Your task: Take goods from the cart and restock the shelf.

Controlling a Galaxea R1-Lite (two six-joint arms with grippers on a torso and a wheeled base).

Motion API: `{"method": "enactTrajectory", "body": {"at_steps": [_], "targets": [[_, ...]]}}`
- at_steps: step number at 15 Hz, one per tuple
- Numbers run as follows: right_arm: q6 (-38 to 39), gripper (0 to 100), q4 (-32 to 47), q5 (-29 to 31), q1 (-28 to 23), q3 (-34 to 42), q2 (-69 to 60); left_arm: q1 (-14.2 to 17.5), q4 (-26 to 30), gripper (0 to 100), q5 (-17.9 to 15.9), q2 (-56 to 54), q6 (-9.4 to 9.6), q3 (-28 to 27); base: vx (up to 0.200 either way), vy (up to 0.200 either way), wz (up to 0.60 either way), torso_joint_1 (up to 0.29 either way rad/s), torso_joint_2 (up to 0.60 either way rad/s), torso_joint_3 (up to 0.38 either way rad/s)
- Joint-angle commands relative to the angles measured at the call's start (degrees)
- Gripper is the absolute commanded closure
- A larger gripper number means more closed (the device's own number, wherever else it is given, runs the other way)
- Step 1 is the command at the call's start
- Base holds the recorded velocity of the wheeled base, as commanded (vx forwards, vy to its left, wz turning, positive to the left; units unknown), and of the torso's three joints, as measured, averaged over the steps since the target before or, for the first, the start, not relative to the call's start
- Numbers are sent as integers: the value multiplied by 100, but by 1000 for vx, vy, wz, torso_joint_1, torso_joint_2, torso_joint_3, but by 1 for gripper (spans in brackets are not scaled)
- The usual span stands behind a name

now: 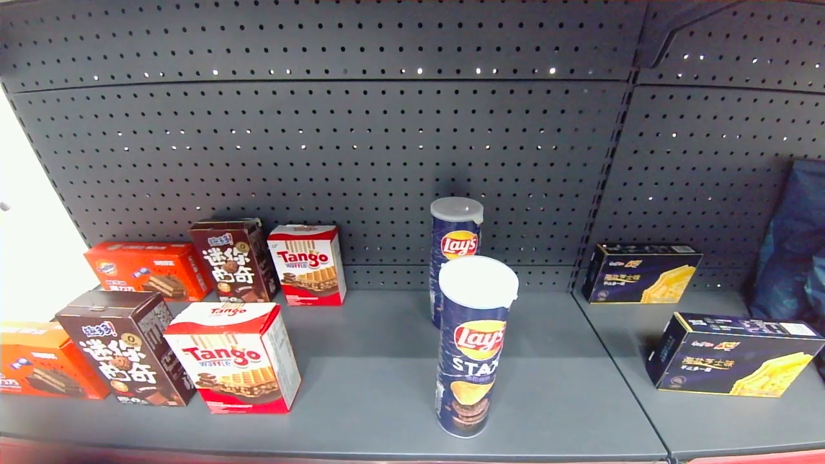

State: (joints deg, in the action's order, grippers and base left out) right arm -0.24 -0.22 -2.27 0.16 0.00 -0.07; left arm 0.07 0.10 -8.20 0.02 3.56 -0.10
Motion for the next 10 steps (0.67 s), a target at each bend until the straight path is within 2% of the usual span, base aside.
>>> {"method": "enactTrajectory", "body": {"at_steps": [1,3,5,10], "targets": [[-2,0,-4,-2,2,0,7,1,-1,0,12,-2,-22,1,0,0,0,0,0,0],[-2,0,-4,-2,2,0,7,1,-1,0,3,-2,-13,1,0,0,0,0,0,0],[-11,0,-4,-2,2,0,7,1,-1,0,12,-2,-13,1,0,-200,0,10,0,2],[-11,0,-4,-2,2,0,7,1,-1,0,21,-2,-22,1,0,0,0,0,0,0]]}}
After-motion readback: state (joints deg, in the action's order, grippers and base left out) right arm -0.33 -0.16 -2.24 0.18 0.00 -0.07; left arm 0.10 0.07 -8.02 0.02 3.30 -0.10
